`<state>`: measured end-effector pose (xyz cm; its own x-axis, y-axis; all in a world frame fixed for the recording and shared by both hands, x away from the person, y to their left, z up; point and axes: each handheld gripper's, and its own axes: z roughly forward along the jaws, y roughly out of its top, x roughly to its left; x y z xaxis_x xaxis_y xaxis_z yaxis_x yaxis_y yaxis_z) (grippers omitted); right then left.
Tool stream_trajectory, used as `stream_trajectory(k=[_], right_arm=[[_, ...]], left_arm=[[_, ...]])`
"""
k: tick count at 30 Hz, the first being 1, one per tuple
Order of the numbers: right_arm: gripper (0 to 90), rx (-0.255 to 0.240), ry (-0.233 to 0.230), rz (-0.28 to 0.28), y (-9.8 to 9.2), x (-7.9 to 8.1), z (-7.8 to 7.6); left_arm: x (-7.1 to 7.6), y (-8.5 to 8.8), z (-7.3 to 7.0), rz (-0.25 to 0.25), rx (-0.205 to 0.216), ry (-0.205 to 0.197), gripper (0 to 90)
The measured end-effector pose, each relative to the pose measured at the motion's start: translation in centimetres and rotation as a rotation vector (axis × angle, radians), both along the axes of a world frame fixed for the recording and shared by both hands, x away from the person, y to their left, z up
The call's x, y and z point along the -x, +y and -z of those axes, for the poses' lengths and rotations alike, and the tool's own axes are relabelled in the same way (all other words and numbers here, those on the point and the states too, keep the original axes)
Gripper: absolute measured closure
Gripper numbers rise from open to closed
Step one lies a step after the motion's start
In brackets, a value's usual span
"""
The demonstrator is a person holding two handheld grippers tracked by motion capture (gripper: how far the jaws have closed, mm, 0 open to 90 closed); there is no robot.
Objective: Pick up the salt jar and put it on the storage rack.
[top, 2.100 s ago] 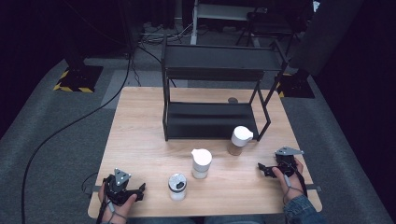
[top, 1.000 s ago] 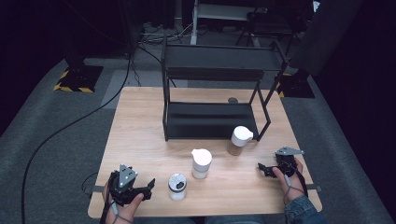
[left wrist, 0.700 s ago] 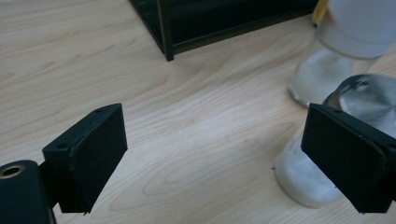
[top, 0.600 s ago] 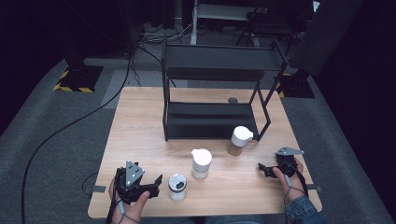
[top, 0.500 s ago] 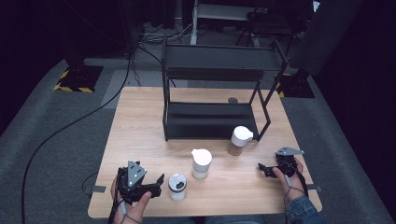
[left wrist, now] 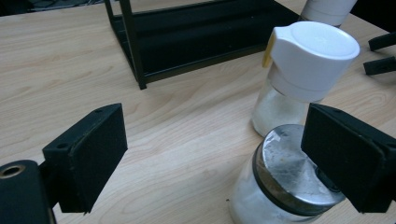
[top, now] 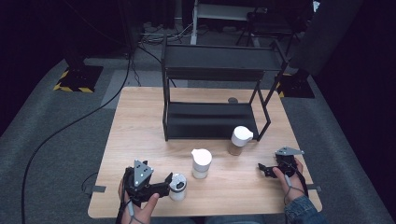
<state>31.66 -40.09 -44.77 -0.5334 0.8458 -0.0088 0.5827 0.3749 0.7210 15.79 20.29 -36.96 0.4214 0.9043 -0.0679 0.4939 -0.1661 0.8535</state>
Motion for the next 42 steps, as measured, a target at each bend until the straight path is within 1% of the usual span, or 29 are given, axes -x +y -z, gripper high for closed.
stream_trajectory(k=[5, 12, 17, 24, 27, 32, 42], right_arm=[[0.4, 0.000, 0.000, 0.000, 0.0, 0.0, 0.0], [0.4, 0.000, 0.000, -0.001, 0.0, 0.0, 0.0], [0.4, 0.000, 0.000, -0.001, 0.0, 0.0, 0.0], [0.4, 0.000, 0.000, -0.001, 0.0, 0.0, 0.0], [0.4, 0.000, 0.000, -0.001, 0.0, 0.0, 0.0], [0.4, 0.000, 0.000, -0.001, 0.0, 0.0, 0.0], [0.4, 0.000, 0.000, -0.001, 0.0, 0.0, 0.0]], left_arm=[[-0.4, -0.6, -0.1, 0.030, 0.009, 0.008, 7.5], [-0.4, -1.7, -0.2, 0.053, 0.007, 0.002, 7.7], [-0.5, -2.1, -0.2, 0.053, 0.010, 0.005, 7.7], [-0.6, -2.6, 0.6, 0.052, 0.013, 0.008, 7.7], [-0.7, -2.6, 1.2, 0.051, 0.025, 0.014, 7.7], [-0.8, -2.9, 1.8, 0.057, 0.022, 0.020, 7.7], [-1.0, -3.1, 2.7, 0.069, 0.020, 0.043, 7.7]])
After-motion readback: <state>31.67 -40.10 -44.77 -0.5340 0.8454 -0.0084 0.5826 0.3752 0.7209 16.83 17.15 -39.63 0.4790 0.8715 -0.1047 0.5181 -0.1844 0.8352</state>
